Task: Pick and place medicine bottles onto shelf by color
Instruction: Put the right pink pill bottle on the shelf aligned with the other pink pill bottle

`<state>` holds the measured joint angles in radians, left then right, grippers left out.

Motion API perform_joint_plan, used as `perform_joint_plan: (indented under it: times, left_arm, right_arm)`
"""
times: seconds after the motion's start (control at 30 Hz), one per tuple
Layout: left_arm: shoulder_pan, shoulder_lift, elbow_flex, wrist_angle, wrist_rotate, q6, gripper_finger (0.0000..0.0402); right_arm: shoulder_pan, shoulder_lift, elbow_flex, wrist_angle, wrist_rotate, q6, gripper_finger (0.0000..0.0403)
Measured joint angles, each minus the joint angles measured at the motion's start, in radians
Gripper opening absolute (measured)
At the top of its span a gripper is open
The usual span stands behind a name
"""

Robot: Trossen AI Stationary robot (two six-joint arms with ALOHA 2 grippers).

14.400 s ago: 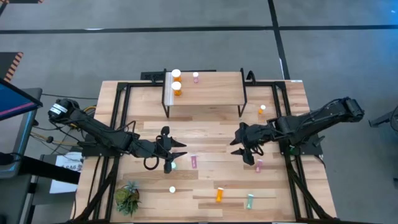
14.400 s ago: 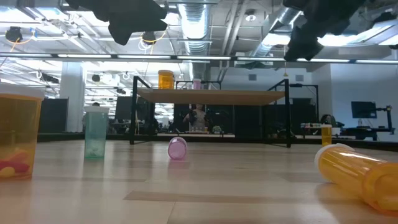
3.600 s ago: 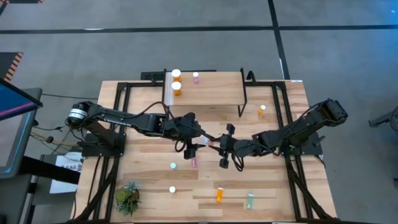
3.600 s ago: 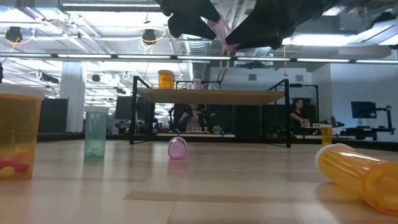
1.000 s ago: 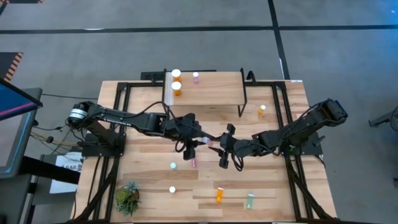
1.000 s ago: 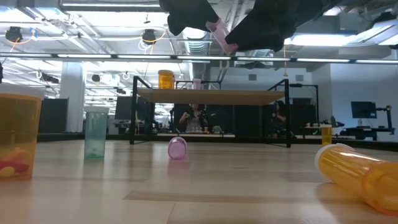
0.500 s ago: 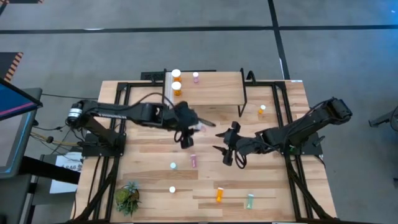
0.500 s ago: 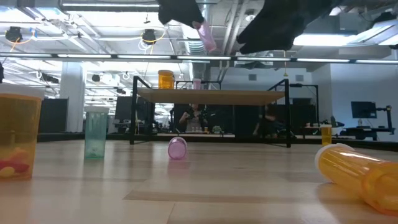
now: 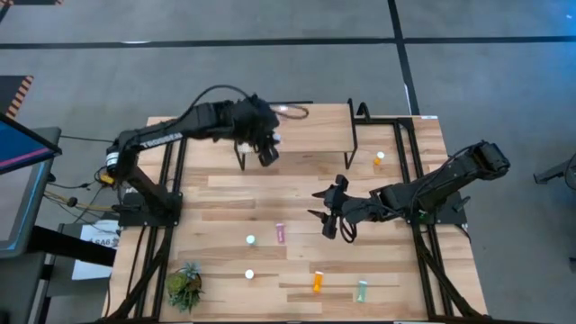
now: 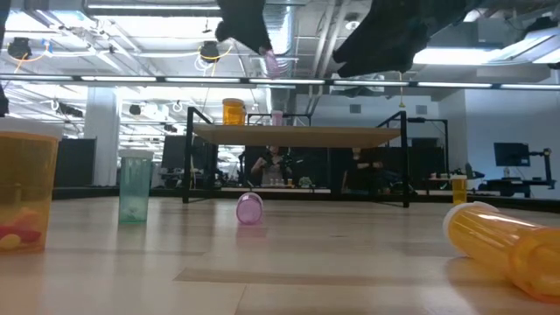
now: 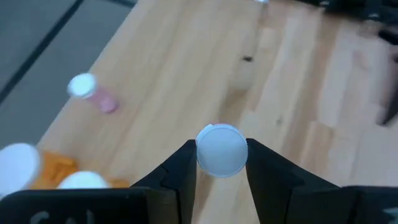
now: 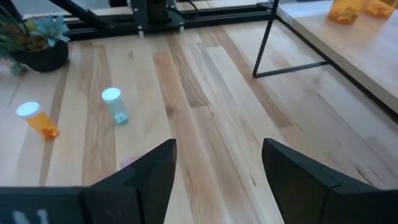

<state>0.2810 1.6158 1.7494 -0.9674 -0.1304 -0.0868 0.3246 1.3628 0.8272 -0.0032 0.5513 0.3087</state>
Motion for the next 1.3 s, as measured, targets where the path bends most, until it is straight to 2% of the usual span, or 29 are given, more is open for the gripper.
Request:
perform_joint_plan:
  times: [0.17, 0.53, 0.67, 0.9, 1.3]
  left_arm:
    - [0.068, 0.078, 0.078, -0.031, 0.055, 0.03, 0.0106]
    - [0.128, 0.357, 0.391, -0.242, 0.025, 0.098, 0.0106]
    - [0.152, 0.427, 0.465, -0.292, 0.021, 0.106, 0.0106]
    - [0.178, 0.488, 0.473, -0.294, 0.018, 0.134, 0.0106]
    - [0.188, 0.482, 0.472, -0.337, 0.019, 0.136, 0.0106]
  right_arm:
    - [-0.007, 0.0, 0.0, -0.003, 0.0, -0.002, 0.026]
    - [-0.01, 0.0, 0.0, 0.008, 0.0, -0.002, 0.026]
    - [-0.01, 0.0, 0.0, 0.009, 0.0, -0.002, 0.026]
    - [-0.01, 0.0, 0.0, 0.009, -0.002, 0.0, 0.026]
    - [-0.01, 0.0, 0.0, 0.009, -0.003, 0.0, 0.026]
